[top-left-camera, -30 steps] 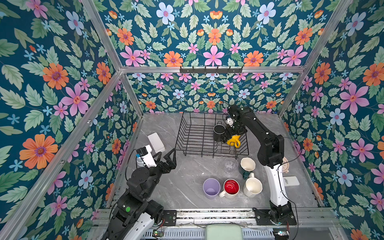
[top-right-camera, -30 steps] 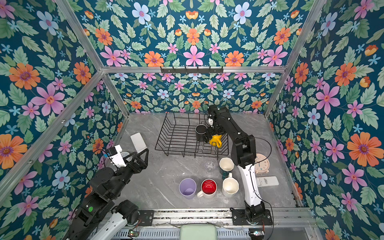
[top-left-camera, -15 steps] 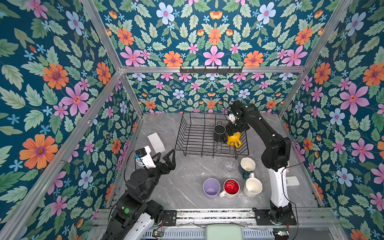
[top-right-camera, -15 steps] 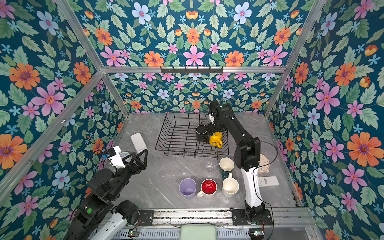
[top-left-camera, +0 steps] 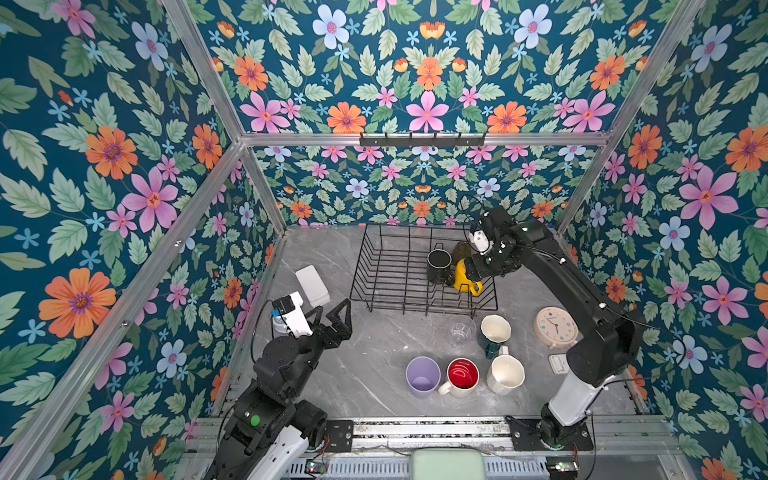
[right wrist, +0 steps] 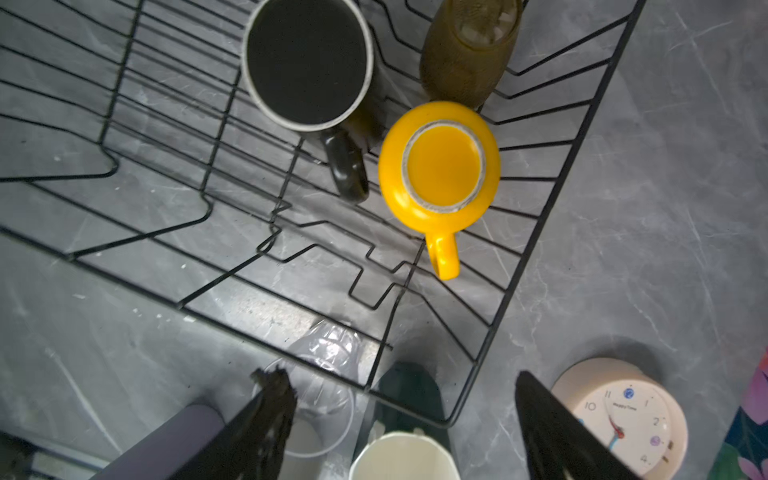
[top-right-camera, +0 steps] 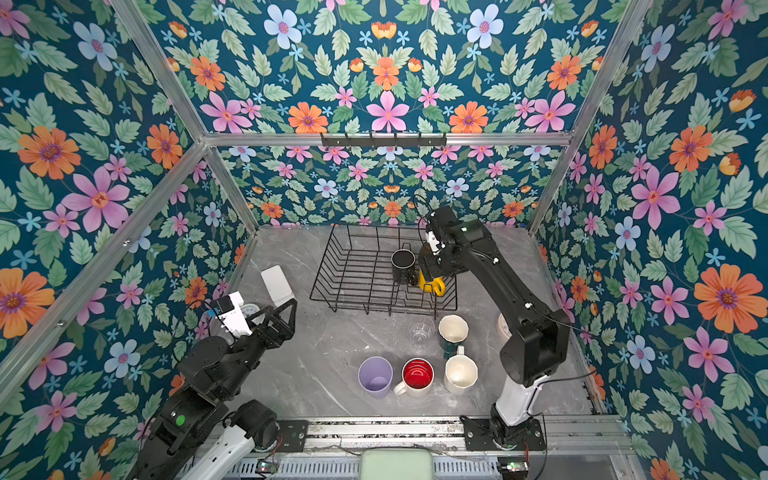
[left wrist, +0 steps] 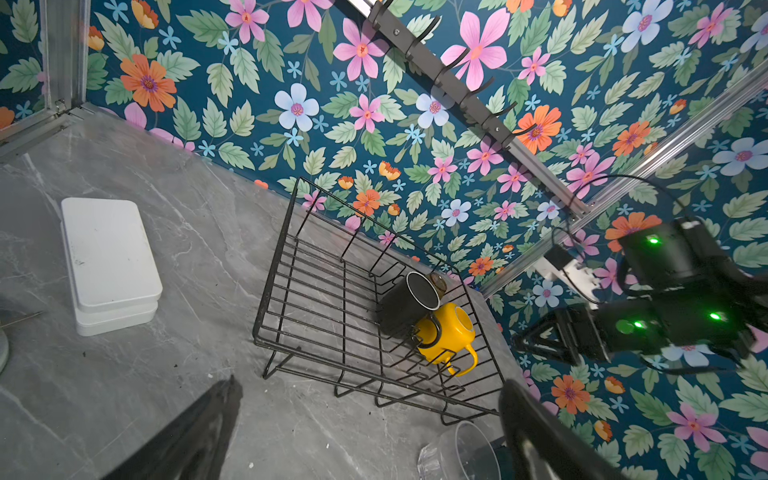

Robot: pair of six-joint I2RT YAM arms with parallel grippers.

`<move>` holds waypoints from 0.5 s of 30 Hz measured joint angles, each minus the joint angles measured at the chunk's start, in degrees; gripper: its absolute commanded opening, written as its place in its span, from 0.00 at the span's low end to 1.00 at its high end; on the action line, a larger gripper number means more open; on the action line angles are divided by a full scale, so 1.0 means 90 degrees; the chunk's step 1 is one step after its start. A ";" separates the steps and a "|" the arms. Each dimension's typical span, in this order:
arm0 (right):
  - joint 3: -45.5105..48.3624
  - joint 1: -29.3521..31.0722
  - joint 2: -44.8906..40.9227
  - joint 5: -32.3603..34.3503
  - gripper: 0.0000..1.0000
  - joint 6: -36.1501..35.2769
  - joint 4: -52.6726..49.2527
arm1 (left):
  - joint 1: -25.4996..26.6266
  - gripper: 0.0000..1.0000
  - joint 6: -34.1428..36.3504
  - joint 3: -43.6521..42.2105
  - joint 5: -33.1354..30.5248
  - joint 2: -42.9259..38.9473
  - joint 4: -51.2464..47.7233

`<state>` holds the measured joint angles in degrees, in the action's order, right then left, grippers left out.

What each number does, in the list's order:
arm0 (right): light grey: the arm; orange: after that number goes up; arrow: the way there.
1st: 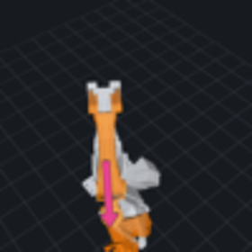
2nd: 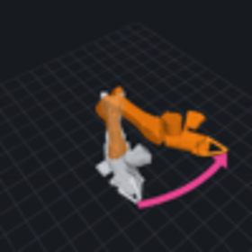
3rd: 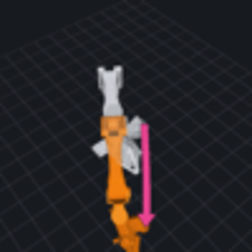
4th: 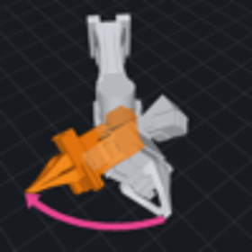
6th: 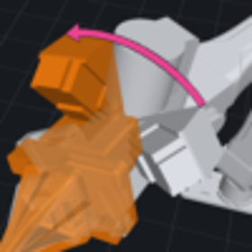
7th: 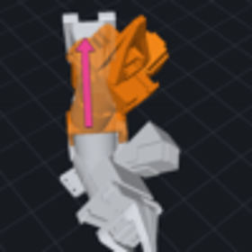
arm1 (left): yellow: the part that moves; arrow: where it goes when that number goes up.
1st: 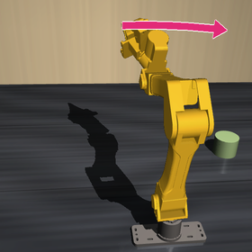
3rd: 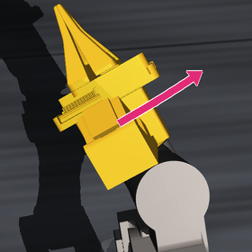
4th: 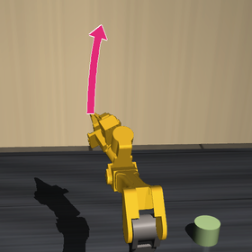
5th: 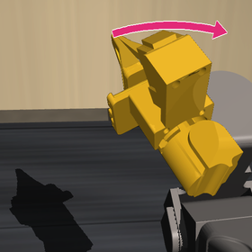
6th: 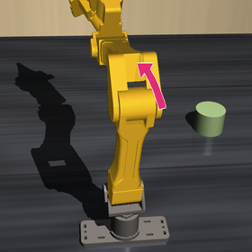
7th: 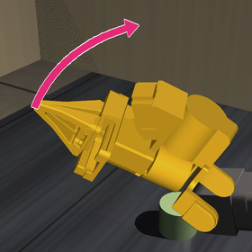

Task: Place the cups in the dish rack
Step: 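Open the right gripper and lift it away from the yellow mug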

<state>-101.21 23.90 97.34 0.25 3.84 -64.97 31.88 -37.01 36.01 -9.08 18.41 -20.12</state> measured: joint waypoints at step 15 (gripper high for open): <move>0.2550 0.0714 -0.2606 -0.0012 0.81 0.1105 0.0359 | -0.0005 0.83 -0.0015 0.0784 0.0554 0.1052 -0.0724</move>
<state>-78.26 30.33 73.89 0.14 13.78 -61.73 31.83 -37.15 43.07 -4.10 27.88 -26.63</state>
